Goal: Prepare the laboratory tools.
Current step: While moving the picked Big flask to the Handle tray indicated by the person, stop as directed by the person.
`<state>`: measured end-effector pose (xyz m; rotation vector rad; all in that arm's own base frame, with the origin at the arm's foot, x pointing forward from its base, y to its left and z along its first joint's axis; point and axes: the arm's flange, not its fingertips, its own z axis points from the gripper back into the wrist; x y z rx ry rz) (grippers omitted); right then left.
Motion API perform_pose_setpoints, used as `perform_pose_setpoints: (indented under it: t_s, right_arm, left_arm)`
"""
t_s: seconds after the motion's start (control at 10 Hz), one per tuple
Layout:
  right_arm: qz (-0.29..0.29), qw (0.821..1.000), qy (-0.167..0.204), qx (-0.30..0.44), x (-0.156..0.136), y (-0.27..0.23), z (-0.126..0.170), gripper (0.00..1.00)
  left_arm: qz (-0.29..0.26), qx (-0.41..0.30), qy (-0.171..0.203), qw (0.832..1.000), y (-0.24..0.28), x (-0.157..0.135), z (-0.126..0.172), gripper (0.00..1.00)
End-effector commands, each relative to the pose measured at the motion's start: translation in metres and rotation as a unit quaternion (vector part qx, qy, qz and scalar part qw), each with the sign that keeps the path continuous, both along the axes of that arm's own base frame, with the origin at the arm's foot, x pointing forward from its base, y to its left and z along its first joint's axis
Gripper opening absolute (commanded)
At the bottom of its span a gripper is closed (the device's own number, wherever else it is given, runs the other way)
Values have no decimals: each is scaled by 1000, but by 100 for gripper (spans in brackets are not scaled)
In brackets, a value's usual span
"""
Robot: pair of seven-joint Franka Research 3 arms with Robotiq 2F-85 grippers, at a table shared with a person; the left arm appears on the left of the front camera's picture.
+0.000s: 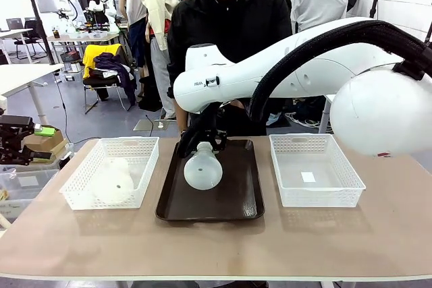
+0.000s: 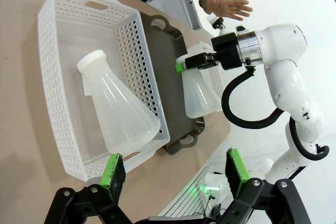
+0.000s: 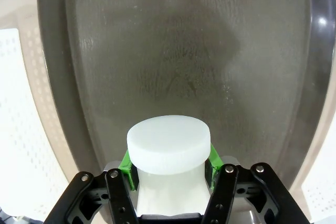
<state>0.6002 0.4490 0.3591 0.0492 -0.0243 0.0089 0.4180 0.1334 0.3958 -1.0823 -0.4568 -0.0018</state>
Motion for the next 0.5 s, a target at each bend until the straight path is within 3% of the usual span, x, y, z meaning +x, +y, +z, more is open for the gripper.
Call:
perform_pose_setpoints:
  t_s: [0.0,0.4]
  right_arm:
    - [1,1000,-2,0,-2,0,4,0]
    - [0,1000,0,0,0,0,0,0]
  left_arm:
    - [3,-4,0,1000,1,-1,2,100]
    - [3,-4,0,1000,1,-1,2,100]
